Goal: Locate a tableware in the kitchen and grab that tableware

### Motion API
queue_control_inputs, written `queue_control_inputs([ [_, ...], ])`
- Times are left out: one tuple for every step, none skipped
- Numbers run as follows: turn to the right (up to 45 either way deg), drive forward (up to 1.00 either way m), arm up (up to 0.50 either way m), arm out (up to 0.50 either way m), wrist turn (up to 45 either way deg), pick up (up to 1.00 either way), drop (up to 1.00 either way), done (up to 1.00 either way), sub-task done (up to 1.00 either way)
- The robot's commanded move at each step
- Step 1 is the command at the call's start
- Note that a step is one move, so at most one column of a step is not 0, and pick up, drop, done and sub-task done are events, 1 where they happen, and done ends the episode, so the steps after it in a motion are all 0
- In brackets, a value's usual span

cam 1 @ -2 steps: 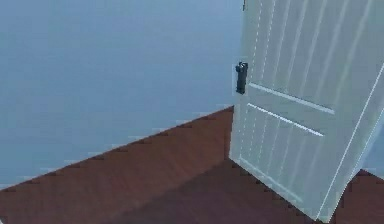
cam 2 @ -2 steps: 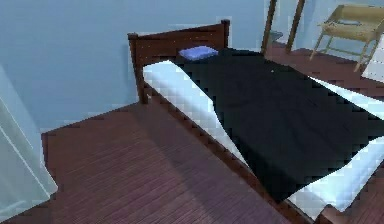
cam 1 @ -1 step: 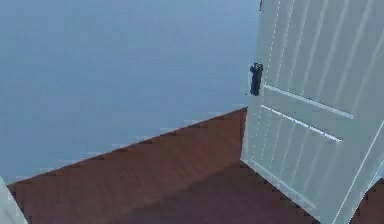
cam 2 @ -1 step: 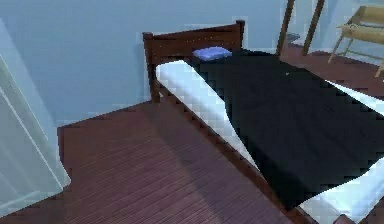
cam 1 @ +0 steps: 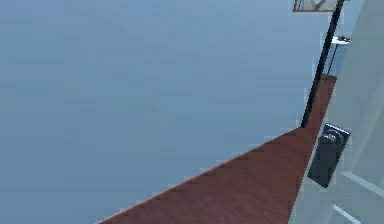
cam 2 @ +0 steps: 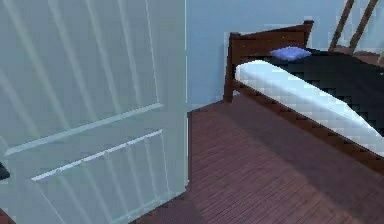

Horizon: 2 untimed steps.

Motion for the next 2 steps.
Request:
queue_control_inputs([
  [0.0,0.55,0.00,0.00,0.0,0.00,0.00,0.00,0.00],
  [0.0,0.05,0.00,0.00,0.0,0.00,0.00,0.00,0.00],
])
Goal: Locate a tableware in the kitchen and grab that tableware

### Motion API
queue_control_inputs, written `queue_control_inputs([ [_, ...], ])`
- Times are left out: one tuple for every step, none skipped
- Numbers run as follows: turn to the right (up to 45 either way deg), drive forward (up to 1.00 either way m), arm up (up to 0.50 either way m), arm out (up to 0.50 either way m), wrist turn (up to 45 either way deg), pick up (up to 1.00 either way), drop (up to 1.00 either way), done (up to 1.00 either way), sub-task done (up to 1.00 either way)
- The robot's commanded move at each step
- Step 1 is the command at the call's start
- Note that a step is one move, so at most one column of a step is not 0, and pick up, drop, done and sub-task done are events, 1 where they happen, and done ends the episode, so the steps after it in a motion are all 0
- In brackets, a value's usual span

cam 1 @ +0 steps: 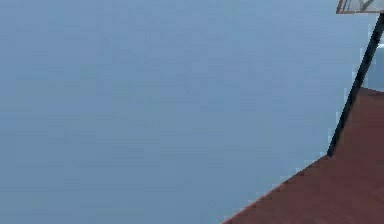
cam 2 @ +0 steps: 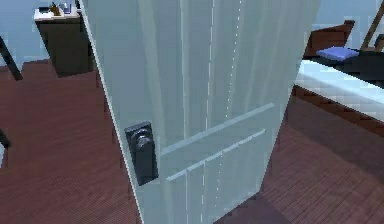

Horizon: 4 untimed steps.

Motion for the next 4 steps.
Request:
queue_control_inputs([
  [18.0,0.00,0.00,0.00,0.0,0.00,0.00,0.00,0.00],
  [0.0,0.30,0.00,0.00,0.0,0.00,0.00,0.00,0.00],
  [39.0,0.00,0.00,0.00,0.0,0.00,0.00,0.00,0.00],
  [0.0,0.70,0.00,0.00,0.0,0.00,0.00,0.00,0.00],
])
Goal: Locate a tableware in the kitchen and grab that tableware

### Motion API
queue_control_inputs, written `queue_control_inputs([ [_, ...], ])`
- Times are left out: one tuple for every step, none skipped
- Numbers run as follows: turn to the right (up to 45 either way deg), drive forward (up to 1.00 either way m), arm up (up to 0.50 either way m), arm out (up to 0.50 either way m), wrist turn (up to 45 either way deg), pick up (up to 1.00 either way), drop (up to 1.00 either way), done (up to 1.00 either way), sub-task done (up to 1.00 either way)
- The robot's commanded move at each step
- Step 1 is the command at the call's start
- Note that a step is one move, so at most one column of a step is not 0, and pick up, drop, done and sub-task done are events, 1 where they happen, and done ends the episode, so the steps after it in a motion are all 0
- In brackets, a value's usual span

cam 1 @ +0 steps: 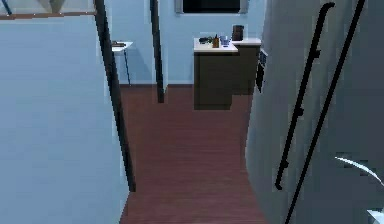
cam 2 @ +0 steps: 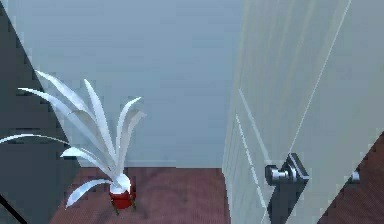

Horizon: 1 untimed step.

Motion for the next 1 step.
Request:
queue_control_inputs([
  [3.0,0.00,0.00,0.00,0.0,0.00,0.00,0.00,0.00],
])
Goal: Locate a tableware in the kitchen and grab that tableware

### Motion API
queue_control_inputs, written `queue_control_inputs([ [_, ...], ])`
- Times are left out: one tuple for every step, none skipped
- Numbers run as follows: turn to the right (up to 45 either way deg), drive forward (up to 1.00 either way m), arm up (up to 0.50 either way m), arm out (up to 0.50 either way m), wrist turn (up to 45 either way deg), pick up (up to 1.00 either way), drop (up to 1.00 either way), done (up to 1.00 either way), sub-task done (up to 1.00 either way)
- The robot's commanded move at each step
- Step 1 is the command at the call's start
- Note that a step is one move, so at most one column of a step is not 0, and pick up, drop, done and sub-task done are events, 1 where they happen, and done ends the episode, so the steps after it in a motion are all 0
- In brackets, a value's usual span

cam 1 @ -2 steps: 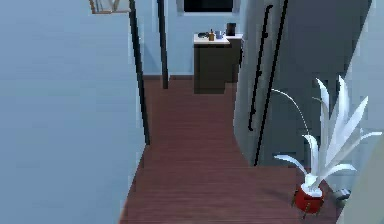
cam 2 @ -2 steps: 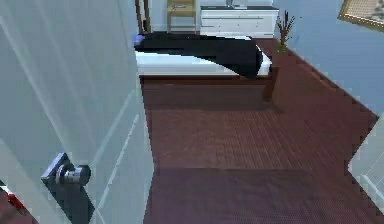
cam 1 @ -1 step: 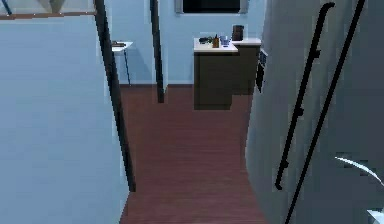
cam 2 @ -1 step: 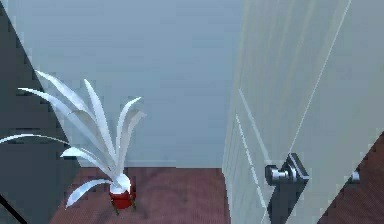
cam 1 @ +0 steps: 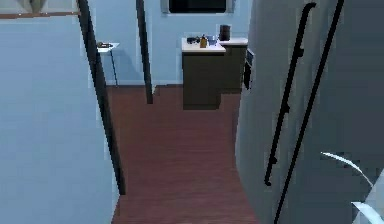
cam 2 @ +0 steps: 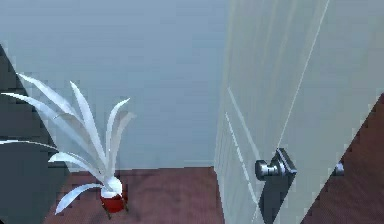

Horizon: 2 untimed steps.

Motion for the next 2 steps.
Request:
queue_control_inputs([
  [0.0,1.00,0.00,0.00,0.0,0.00,0.00,0.00,0.00],
  [0.0,1.00,0.00,0.00,0.0,0.00,0.00,0.00,0.00],
])
